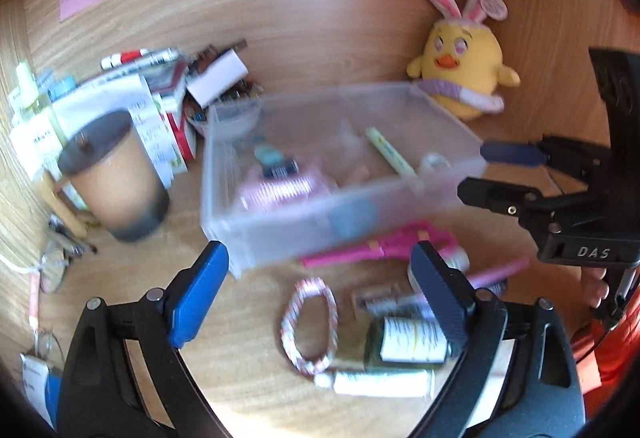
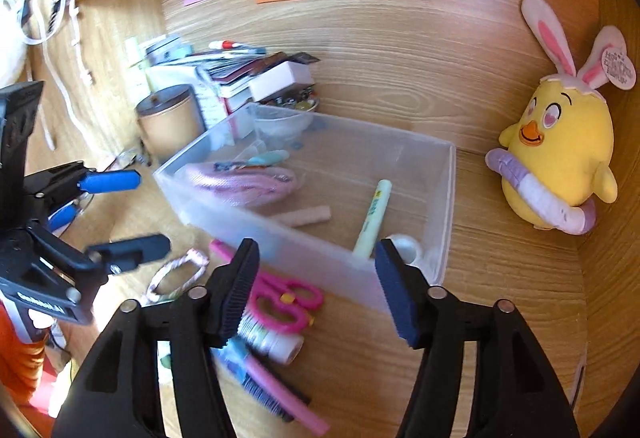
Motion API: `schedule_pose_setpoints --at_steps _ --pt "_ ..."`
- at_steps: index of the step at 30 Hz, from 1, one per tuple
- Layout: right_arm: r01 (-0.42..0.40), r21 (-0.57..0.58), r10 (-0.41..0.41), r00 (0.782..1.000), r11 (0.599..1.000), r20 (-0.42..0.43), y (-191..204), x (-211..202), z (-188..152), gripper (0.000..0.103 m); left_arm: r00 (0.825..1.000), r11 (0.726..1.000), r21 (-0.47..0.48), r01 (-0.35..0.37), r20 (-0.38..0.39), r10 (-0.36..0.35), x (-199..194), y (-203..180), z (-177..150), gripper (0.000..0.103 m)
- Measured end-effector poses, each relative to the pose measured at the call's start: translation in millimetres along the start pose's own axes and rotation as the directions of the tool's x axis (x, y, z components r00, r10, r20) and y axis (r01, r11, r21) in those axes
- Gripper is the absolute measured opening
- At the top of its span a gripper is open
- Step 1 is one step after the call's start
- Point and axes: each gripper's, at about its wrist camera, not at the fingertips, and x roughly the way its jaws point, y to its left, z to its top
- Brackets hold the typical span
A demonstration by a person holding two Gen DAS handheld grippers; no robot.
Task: Organize objects
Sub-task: 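Drop the staple box and blue tape roll into the clear box, then grasp the dark glass bottle with the left gripper while the right grasps the pink pen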
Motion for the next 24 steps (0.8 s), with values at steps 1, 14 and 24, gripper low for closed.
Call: schedule_pose_setpoints --at_steps 1,14,24 --pt "-0.005 -0.018 0.005 1.000 1.000 -0.004 4.0 -2.2 -4.7 0.059 1.000 1.000 -0.006 0.013 -0.012 -0.013 0.0 -1.5 -5.3 0.094" --pt "-0.075 -0.039 0.068 0.986 0.996 -0.153 12.0 6.3 -55.4 0.059 0.977 0.987 -0.029 0.161 -0.136 -0.164 23.1 -31.2 -49.2 0.086" --pt "-0.127 -0.072 0.113 0.978 0.989 -0.173 27.6 5.8 -62.4 0.021 0.983 0.985 -0.083 0.154 -0.087 -0.161 10.2 -19.4 -57.0 0.064"
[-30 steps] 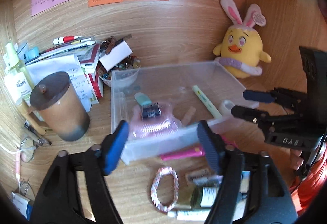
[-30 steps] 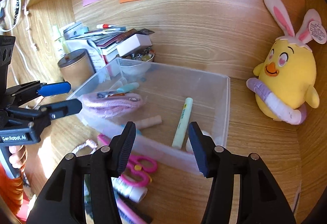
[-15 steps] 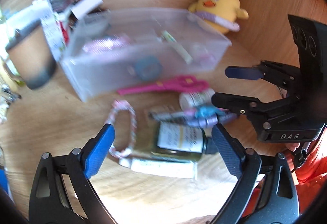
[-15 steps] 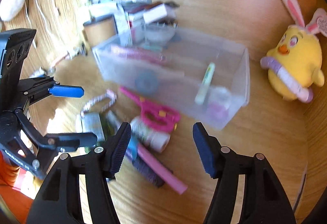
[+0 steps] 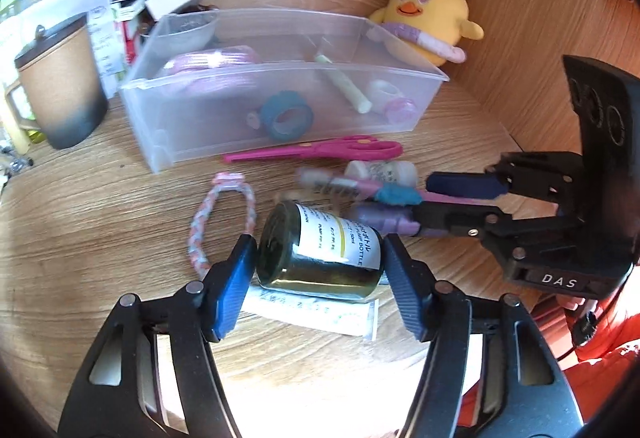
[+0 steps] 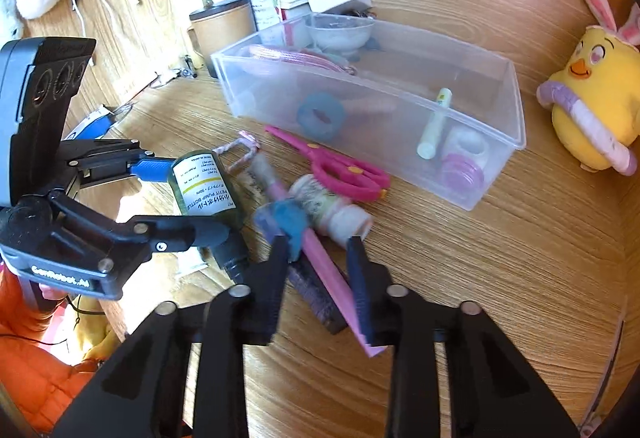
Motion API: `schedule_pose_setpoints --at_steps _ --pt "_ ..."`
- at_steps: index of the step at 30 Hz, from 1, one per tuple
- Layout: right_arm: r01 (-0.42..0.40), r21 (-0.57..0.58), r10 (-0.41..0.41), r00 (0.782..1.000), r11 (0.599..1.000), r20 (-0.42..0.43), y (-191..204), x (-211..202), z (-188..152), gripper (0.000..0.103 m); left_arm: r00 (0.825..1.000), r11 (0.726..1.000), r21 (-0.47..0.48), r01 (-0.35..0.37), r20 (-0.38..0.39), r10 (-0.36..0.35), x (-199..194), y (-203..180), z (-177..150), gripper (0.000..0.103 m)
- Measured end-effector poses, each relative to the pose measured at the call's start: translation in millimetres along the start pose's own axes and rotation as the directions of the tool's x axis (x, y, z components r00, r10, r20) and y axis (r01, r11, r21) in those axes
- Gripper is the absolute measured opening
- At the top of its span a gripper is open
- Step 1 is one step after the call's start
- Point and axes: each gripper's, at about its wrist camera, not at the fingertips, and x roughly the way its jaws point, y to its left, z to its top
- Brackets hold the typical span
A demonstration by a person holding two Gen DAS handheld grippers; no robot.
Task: Organize objects
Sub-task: 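Grasp the dark glass bottle with the left gripper while the right grasps the pink pen, then lower the dark bottle and pink pen into the clear box, opening both grippers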
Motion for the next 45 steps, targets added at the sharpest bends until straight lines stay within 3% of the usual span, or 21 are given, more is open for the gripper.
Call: schedule_pose_setpoints --at_steps 5,17,28,38,45 --pt "-0.014 -0.027 0.014 1.000 1.000 0.012 13.0 -8.6 -0.7 0.013 0.999 0.999 -0.049 -0.022 0.039 0.024 -14.0 15.4 -0.8 0.064" --pt "-0.005 -0.047 0.003 1.000 0.999 -0.026 27.3 12.4 12.7 0.013 0.996 0.995 -0.094 -0.019 0.081 0.027 -29.5 34.3 -4.0 0.064" --pt "0.021 -0.020 -0.019 0.996 1.000 0.086 26.6 -11.3 18.0 0.010 0.987 0.995 -0.097 -0.025 0.156 0.040 -43.4 32.3 21.6 0.064" --pt "0.061 0.066 -0.073 0.977 0.996 0.198 -3.1 -34.6 46.7 0.010 0.973 0.993 -0.114 -0.041 0.222 0.065 -51.5 37.9 66.4 0.064" --pt "0.081 0.119 -0.109 0.963 0.990 0.246 -26.2 -42.0 64.9 0.010 0.970 0.991 -0.109 -0.073 0.225 0.096 -42.5 40.5 94.3 0.064"
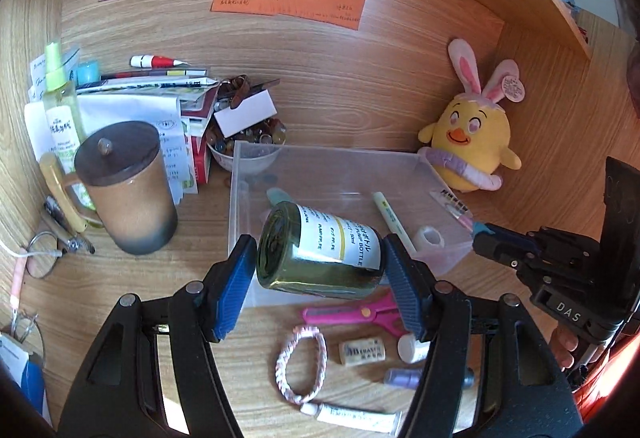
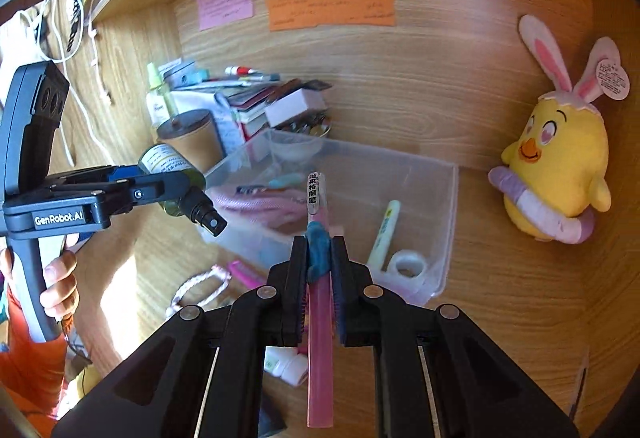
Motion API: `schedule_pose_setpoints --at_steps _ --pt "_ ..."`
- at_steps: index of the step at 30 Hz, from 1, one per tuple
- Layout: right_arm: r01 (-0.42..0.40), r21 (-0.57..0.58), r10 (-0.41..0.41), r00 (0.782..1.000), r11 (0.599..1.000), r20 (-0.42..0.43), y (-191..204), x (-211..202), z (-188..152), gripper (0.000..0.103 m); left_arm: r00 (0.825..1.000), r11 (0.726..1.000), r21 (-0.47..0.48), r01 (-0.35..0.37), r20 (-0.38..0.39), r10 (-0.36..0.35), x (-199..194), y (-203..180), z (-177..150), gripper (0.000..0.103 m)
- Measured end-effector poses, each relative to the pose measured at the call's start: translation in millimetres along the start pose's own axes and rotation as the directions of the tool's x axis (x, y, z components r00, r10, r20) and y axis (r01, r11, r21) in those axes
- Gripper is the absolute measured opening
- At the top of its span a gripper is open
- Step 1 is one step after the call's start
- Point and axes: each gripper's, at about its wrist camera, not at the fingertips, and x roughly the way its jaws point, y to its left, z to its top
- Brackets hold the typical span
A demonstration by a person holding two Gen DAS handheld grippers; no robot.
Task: Organize objects
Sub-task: 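Lower the dark bottle and pink pen into the clear box, opening both grippers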
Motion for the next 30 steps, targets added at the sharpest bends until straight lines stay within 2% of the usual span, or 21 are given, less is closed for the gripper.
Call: schedule_pose_setpoints --at_steps 8,17,21,25,30 --pt "0.029 0.010 -0.029 0.999 1.000 -0.024 -16.4 26.4 13.1 0.010 0.998 0.998 -0.027 -0.049 -0.030 0.048 33.9 4.9 17.9 0.064" --pt "0.035 0.014 -0.033 0.991 0.999 -0.127 -23.0 76.1 12.4 0.010 0.993 0.999 0.015 -0.038 -0.110 0.039 70.6 -1.4 22.2 0.064" --pt "0.032 0.001 -0.032 0.989 0.999 -0.145 -20.8 84.8 10.8 0.010 0.990 0.999 0.020 -0.025 -0.138 0.027 80.0 -4.0 21.3 0.064" --pt "0.036 -0.024 -0.039 0.989 0.999 -0.140 -16.6 84.5 10.0 0.010 0.986 1.000 -0.004 0.016 -0.166 -0.016 82.6 -2.3 20.1 0.069" --pt "0.021 -0.027 -0.025 0.990 0.999 -0.139 -14.4 78.0 10.7 0.018 0.991 1.000 0.017 0.008 -0.133 -0.006 69.1 -7.4 19.5 0.076"
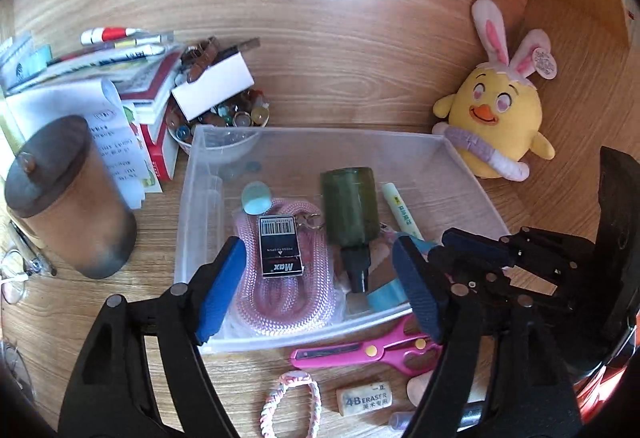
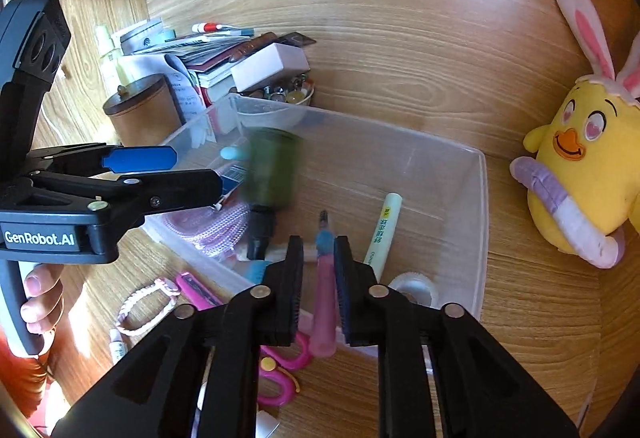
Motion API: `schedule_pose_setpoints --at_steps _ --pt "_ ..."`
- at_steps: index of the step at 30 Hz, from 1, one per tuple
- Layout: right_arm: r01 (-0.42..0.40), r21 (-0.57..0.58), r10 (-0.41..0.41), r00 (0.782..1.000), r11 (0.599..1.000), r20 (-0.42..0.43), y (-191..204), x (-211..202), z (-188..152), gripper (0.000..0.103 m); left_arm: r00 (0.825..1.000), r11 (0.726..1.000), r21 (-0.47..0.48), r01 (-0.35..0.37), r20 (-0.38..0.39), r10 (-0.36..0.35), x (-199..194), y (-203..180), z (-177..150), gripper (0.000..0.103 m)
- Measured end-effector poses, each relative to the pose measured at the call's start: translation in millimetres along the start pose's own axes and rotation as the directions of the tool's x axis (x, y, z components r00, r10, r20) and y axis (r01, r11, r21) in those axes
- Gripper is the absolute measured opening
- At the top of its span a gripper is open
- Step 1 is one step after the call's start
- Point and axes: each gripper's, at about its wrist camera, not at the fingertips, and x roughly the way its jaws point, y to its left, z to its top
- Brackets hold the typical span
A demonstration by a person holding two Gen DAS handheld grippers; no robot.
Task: Organize objects
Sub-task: 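Lower the dark bottle and pink pen into the clear box, opening both grippers, then grasp the white toothpaste tube with the left gripper while the right grasps the purple nail polish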
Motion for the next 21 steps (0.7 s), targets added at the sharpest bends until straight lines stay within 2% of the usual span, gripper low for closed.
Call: schedule_pose_setpoints --at_steps 8,12,16,21 --pt "-0.003 -0.014 0.004 0.999 1.000 0.051 5.8 -30.1 -5.6 0.041 0.996 0.997 0.047 -0.063 0.060 0.060 -29.9 -10.7 -12.1 0.094" --pt "-0.002 -0.020 0.004 0.997 1.000 0.082 8.3 -49.2 -12.2 0.054 0.994 0.994 0.058 -0.093 0.063 0.090 -40.2 -12.3 -25.1 0.098" --pt "0.003 -0.036 0.001 0.995 0.999 0.097 11.6 -63.9 -22.8 0.059 0.992 0.990 0.075 -0.122 0.045 0.119 -43.4 -12.5 -44.0 0.099" --pt "-0.001 -0.043 0.005 0.996 0.999 0.090 16.7 -73.4 -43.3 0.060 0.992 0.990 0.070 -0.126 -0.020 0.128 -39.3 -11.4 -74.4 0.099"
